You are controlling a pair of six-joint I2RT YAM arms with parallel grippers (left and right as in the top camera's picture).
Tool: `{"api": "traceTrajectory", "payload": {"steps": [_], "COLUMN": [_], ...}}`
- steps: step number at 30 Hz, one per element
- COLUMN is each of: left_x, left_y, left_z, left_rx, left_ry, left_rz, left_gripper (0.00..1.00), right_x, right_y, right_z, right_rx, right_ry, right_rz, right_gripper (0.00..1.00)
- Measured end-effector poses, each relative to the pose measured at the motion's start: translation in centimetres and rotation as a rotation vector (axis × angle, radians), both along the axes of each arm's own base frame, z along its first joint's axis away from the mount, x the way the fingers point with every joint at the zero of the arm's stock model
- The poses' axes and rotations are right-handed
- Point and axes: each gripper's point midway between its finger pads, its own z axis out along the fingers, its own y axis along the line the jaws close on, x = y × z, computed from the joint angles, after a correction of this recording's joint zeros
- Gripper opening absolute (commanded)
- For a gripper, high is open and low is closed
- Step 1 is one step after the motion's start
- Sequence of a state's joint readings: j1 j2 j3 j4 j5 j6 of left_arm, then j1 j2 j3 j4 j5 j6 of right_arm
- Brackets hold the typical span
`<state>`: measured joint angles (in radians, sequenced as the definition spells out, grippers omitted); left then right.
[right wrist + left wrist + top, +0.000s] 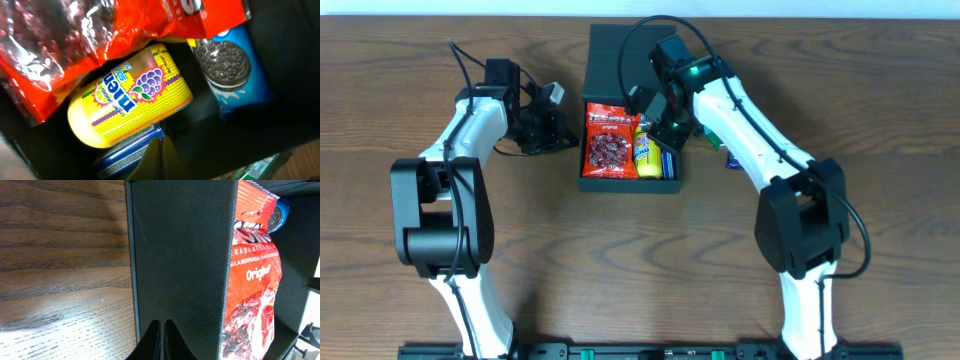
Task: Pack container
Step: 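Move the right gripper to the blue candy bar and grasp it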
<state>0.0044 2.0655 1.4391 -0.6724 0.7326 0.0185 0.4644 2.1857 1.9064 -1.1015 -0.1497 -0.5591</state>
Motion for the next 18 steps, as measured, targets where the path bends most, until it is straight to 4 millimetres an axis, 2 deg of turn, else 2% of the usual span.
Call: {"api": "traceTrajectory", "payload": {"steps": [4, 8, 10, 13, 18], "left_x": [0.0, 0.0, 0.0, 0.0, 0.0], "left_y": [0.0, 0.0, 0.0, 0.0, 0.0], "left_z": [0.0, 0.0, 0.0, 0.0, 0.0], "left_rx": [0.000, 0.000, 0.000, 0.000, 0.000], "left_ry": [0.000, 0.000, 0.000, 0.000, 0.000], "left_rz": [0.000, 0.000, 0.000, 0.000, 0.000], "left_gripper": [0.06, 0.06, 0.06, 0.06, 0.06], "right_x": [0.8, 3.1, 4.5, 6.6, 8.5], "right_y": [0.2, -0.2, -1.4, -4.9, -9.8], "right_z": [0.7, 1.6, 2.0, 2.3, 2.4], "right_rx": [0.024, 0.083, 0.111, 0.144, 0.153], "right_ry": [-0.027, -0.070, -0.079, -0.074, -0.077], "right_rz": [-0.045, -0.175, -0.278, -0.474, -0.654], "right_gripper": [0.01, 0.01, 0.01, 0.01, 0.01]}}
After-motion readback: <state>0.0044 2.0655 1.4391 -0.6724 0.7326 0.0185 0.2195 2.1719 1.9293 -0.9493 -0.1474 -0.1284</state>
